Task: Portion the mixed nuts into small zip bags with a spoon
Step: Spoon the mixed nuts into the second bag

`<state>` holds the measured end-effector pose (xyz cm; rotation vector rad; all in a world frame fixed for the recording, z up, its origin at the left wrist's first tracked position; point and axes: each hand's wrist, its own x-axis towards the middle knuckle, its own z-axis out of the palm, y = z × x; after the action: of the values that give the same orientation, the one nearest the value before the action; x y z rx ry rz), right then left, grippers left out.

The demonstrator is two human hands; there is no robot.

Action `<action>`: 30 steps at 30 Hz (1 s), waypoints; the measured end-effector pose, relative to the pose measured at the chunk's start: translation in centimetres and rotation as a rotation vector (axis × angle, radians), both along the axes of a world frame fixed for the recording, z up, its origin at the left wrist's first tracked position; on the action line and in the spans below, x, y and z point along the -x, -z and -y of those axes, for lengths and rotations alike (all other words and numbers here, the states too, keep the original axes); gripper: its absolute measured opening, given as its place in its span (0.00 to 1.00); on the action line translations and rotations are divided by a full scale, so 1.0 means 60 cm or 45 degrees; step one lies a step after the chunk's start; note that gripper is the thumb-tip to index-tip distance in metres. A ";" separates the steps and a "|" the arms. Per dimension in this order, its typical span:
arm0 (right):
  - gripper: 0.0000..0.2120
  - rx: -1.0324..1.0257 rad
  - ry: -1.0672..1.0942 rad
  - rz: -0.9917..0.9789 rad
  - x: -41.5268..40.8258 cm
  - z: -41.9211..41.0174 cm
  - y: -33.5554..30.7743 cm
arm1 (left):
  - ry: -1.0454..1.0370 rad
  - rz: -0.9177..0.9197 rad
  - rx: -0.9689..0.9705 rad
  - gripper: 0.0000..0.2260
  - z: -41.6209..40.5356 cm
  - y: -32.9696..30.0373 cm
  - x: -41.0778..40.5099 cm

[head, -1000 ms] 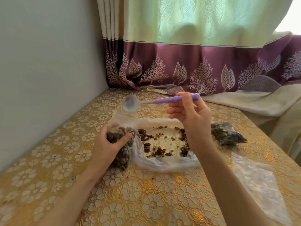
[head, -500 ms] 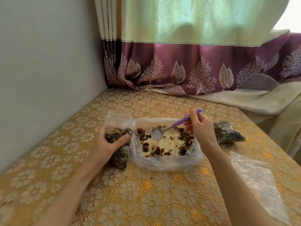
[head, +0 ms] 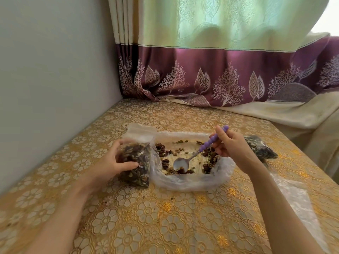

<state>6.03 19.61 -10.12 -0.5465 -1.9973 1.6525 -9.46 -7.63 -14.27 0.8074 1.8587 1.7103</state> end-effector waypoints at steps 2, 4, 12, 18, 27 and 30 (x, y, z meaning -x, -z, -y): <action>0.16 0.027 -0.022 0.003 -0.002 0.000 -0.001 | -0.061 -0.036 -0.036 0.28 -0.003 -0.001 -0.001; 0.16 0.035 -0.027 0.011 -0.004 -0.001 -0.001 | -0.112 -0.088 -0.072 0.30 -0.005 -0.003 -0.001; 0.16 -0.018 -0.045 0.050 -0.006 -0.004 -0.001 | -0.112 -0.213 -0.002 0.26 -0.016 -0.006 -0.015; 0.16 -0.065 -0.004 0.127 0.010 0.019 0.005 | -0.096 -0.209 0.038 0.28 -0.015 -0.008 -0.020; 0.17 0.242 0.061 0.138 0.004 0.009 0.006 | -0.058 -0.192 0.061 0.41 -0.024 -0.005 -0.038; 0.16 0.278 0.148 0.073 0.001 0.002 0.004 | -0.053 -0.179 0.096 0.40 -0.027 -0.001 -0.037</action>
<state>5.96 19.50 -10.34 -0.7814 -1.7978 1.8113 -7.23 -6.01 -14.21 0.8841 2.0339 1.6346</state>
